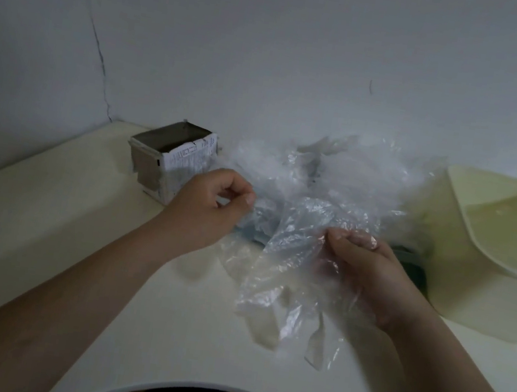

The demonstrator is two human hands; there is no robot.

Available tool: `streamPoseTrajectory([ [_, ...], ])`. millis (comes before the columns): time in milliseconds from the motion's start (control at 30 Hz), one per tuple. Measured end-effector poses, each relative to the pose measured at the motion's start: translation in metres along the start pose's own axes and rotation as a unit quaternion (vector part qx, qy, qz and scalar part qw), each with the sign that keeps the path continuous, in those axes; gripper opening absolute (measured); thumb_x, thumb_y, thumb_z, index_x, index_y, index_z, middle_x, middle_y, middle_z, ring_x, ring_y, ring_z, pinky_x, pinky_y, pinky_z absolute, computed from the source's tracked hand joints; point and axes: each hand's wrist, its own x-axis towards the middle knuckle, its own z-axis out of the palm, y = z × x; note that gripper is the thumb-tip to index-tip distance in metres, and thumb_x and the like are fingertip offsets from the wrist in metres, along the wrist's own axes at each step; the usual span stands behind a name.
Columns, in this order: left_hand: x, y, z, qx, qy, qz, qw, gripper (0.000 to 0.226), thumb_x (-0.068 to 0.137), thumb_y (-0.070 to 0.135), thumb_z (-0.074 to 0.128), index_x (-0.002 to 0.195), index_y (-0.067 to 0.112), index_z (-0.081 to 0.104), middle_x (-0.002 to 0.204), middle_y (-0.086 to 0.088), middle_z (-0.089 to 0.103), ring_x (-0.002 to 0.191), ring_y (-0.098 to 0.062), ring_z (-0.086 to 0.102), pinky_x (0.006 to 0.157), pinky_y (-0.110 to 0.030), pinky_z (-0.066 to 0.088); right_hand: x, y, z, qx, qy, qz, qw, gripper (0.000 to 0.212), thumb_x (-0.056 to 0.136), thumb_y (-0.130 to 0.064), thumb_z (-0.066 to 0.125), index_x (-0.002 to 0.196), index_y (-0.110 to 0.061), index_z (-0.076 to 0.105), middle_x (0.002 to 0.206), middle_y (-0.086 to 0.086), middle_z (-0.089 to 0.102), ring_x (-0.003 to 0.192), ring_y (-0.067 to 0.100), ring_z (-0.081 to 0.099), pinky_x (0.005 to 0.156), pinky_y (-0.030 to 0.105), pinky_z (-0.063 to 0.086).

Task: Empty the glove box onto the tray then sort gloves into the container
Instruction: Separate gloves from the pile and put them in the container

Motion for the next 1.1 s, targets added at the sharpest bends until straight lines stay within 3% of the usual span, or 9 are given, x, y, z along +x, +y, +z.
streamPoseTrajectory([
  [167,-0.005,-0.033,-0.007,0.282,-0.162,-0.027,0.945,0.054,0.069,0.026,0.058,0.121,0.025,0.071,0.116,0.003,0.064,0.109,-0.022,0.061,0.095,-0.037,0.052,0.001,0.004,0.001,0.000,-0.005,-0.010,1.000,0.017,0.088,-0.016,0.070,0.092,0.000,0.070,0.084,0.019,0.063,0.078,0.026,0.066,0.078,0.037,0.058],
  [333,-0.006,-0.044,-0.007,0.221,-0.053,0.032,0.973,0.025,0.087,0.011,0.063,0.102,0.020,0.080,0.095,0.006,0.072,0.087,-0.016,0.066,0.081,-0.040,0.058,-0.003,0.007,0.012,-0.062,0.004,-0.026,0.998,0.028,0.096,-0.013,0.065,0.103,0.013,0.071,0.089,0.022,0.071,0.082,0.029,0.069,0.077,0.032,0.060],
  [433,0.000,-0.029,-0.016,0.163,-0.016,0.004,0.986,0.024,0.093,0.007,0.065,0.103,0.025,0.077,0.092,0.020,0.067,0.084,0.004,0.062,0.075,-0.017,0.051,-0.005,-0.001,0.015,-0.172,-0.020,-0.067,0.983,0.025,0.100,-0.016,0.063,0.102,0.006,0.074,0.094,0.021,0.077,0.084,0.031,0.073,0.079,0.034,0.060],
  [500,0.007,-0.014,-0.023,0.130,0.005,-0.007,0.992,0.027,0.095,0.006,0.061,0.101,0.031,0.071,0.094,0.023,0.066,0.089,0.006,0.061,0.074,-0.006,0.043,-0.006,-0.011,0.020,-0.281,-0.061,-0.114,0.951,0.024,0.102,-0.018,0.062,0.100,0.000,0.077,0.095,0.019,0.077,0.089,0.035,0.074,0.085,0.043,0.061],
  [633,0.029,0.023,-0.039,0.093,0.047,0.029,0.994,0.032,0.098,0.010,0.057,0.097,0.041,0.064,0.098,0.020,0.068,0.091,-0.001,0.066,0.080,-0.021,0.052,-0.005,-0.035,0.033,-0.411,-0.100,-0.196,0.884,0.019,0.098,-0.028,0.067,0.112,-0.018,0.077,0.120,0.001,0.074,0.112,0.020,0.070,0.099,0.049,0.054],
  [733,0.044,0.053,-0.047,0.096,0.046,0.049,0.993,0.013,0.101,0.024,0.061,0.102,0.035,0.068,0.096,0.018,0.070,0.087,-0.002,0.068,0.078,-0.021,0.053,0.000,-0.050,0.044,-0.510,-0.077,-0.332,0.790,0.015,0.096,-0.036,0.068,0.103,-0.027,0.078,0.164,-0.001,0.037,0.154,0.016,0.029,0.118,0.053,0.037],
  [833,0.051,0.077,-0.047,0.088,-0.011,0.052,0.995,0.006,0.100,0.033,0.066,0.101,0.032,0.071,0.095,0.016,0.072,0.087,-0.001,0.068,0.078,-0.023,0.056,0.008,-0.056,0.049,-0.577,-0.052,-0.436,0.689,0.016,0.095,-0.041,0.067,0.095,-0.032,0.080,0.172,0.009,0.011,0.160,0.031,0.003,0.124,0.059,0.019],
  [967,0.055,0.096,-0.036,0.089,-0.127,0.060,0.986,0.020,0.096,0.035,0.074,0.115,0.035,0.070,0.083,0.010,0.072,0.077,-0.004,0.067,0.075,-0.023,0.056,0.020,-0.056,0.050,-0.565,-0.034,-0.401,0.720,0.018,0.094,-0.044,0.065,0.094,-0.033,0.079,0.172,0.003,0.014,0.160,0.024,0.000,0.125,0.058,0.016],
  [1100,0.056,0.103,-0.033,0.017,-0.188,0.075,0.979,0.033,0.093,0.016,0.077,0.123,0.031,0.071,0.087,0.003,0.073,0.077,-0.016,0.067,0.075,-0.021,0.056,0.031,-0.062,0.043,-0.495,-0.043,-0.339,0.799,0.005,0.092,-0.026,0.076,0.089,-0.026,0.079,0.119,-0.020,0.069,0.123,0.002,0.057,0.109,0.045,0.042],
])
